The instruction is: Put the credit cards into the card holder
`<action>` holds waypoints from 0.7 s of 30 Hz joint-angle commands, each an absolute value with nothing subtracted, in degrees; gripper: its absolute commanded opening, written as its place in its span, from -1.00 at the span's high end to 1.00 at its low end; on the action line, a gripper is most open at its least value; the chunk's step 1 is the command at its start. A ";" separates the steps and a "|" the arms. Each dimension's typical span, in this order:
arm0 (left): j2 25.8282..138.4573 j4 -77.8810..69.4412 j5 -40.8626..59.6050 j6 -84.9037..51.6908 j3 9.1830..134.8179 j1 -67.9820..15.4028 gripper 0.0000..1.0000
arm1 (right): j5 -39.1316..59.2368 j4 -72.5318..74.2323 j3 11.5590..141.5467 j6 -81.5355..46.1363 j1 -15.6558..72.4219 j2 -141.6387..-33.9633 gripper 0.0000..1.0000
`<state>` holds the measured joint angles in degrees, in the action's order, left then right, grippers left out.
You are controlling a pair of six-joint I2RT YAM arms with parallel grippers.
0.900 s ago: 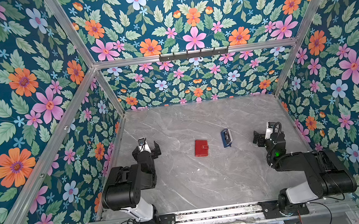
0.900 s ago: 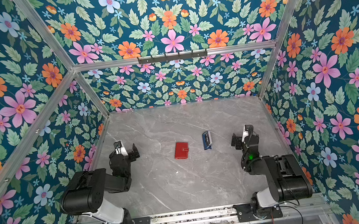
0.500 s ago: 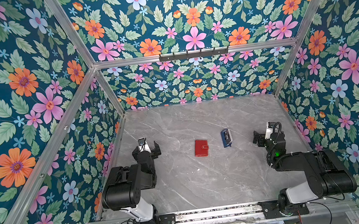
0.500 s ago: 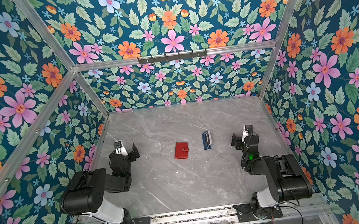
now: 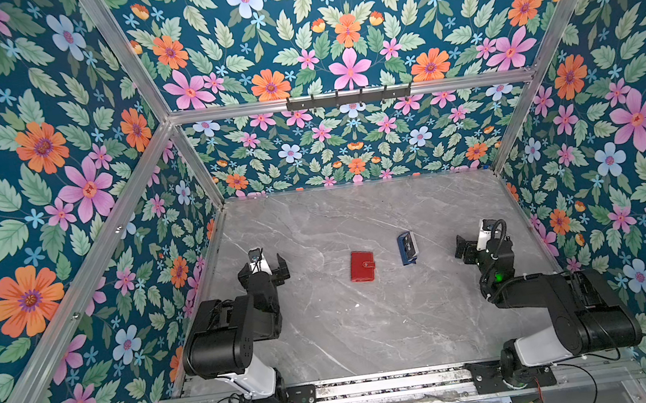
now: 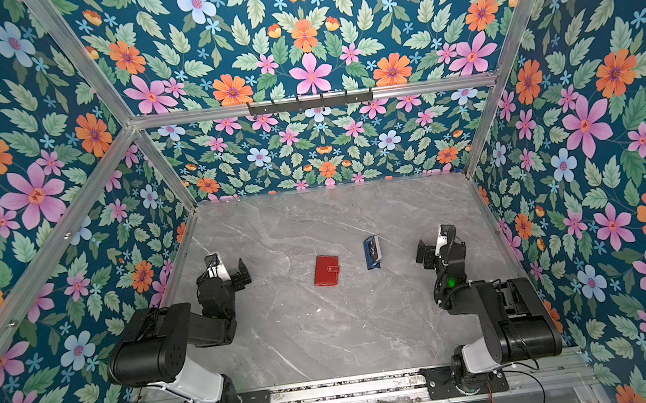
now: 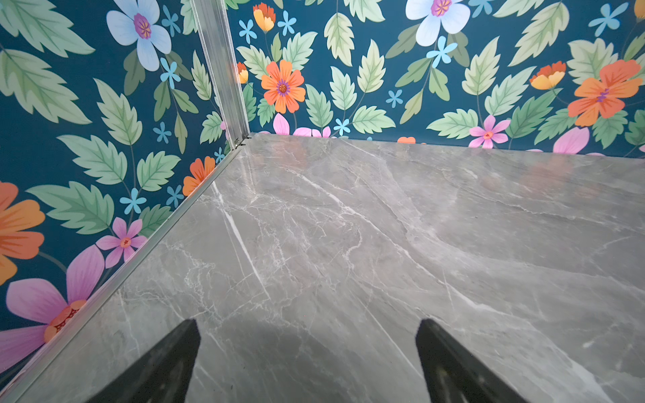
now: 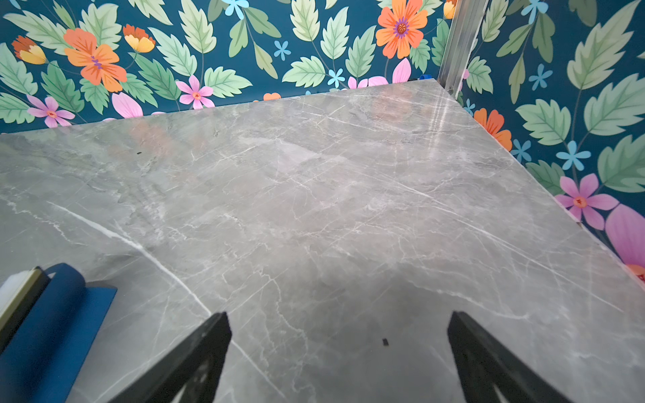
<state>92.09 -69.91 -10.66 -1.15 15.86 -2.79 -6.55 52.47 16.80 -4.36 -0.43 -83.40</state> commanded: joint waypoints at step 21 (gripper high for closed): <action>74.66 -26.21 -12.80 -12.19 29.81 -3.25 -1.00 | -4.33 -3.81 36.84 -15.10 -0.37 -63.15 -0.98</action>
